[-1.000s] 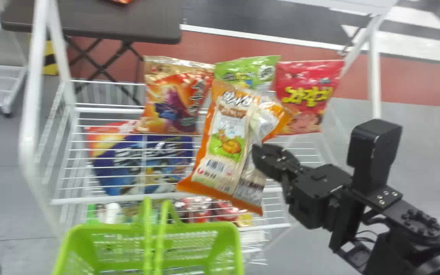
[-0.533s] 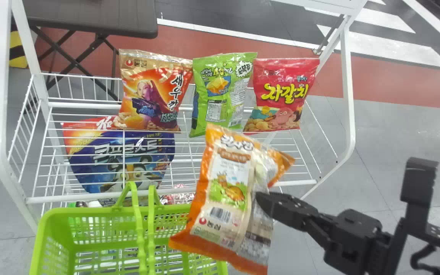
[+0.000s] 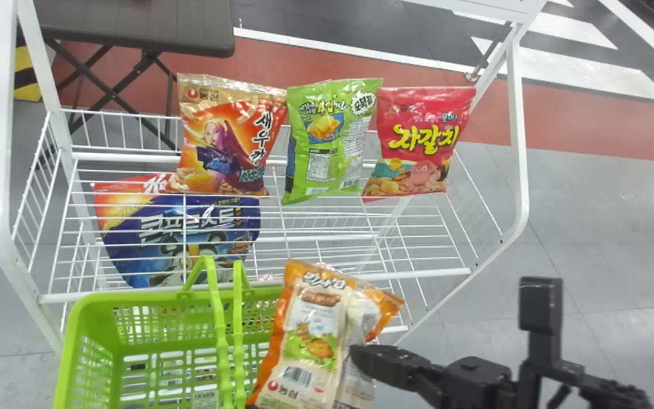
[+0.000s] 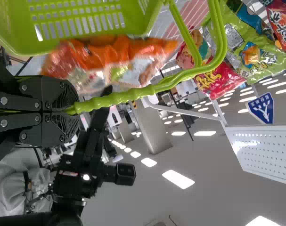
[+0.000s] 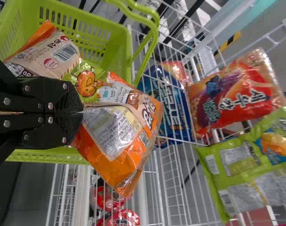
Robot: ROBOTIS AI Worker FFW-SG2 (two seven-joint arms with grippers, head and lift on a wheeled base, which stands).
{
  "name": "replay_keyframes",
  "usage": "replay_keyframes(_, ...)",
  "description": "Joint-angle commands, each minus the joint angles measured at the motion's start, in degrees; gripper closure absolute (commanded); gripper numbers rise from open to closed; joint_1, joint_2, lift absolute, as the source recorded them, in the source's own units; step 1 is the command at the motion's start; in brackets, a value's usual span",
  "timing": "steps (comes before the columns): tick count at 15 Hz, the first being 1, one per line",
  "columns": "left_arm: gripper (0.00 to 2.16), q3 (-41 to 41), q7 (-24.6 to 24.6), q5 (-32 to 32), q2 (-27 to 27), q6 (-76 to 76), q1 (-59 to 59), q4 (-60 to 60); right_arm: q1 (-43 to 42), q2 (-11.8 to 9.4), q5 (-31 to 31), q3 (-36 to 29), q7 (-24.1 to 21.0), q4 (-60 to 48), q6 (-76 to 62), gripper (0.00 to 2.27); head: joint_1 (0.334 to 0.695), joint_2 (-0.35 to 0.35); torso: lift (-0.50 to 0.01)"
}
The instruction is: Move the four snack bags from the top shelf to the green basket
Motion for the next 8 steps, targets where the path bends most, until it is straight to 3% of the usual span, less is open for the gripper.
replay_keyframes(1,1.36,0.4,0.0,0.4,0.2,0.0,0.6,-1.2,-0.1,0.1,3.1,6.5,-0.9,1.4,-0.6,2.11,0.695,-0.35,0.0)
replay_keyframes(6,1.36,0.3,0.1,0.5,0.6,0.2,0.6,-1.8,-1.2,0.1,9.8,20.2,-4.9,4.3,-0.2,2.07,0.695,-0.35,0.0)
replay_keyframes(7,1.36,0.3,0.1,0.5,0.7,0.2,0.6,-1.8,-2.2,0.1,10.7,21.3,-5.9,5.6,1.0,1.8,0.695,-0.35,0.0)
replay_keyframes(8,1.36,0.4,0.1,0.5,0.8,0.3,0.5,-1.8,-3.4,0.1,10.8,21.5,-5.9,6.7,3.8,1.34,0.695,-0.35,0.0)
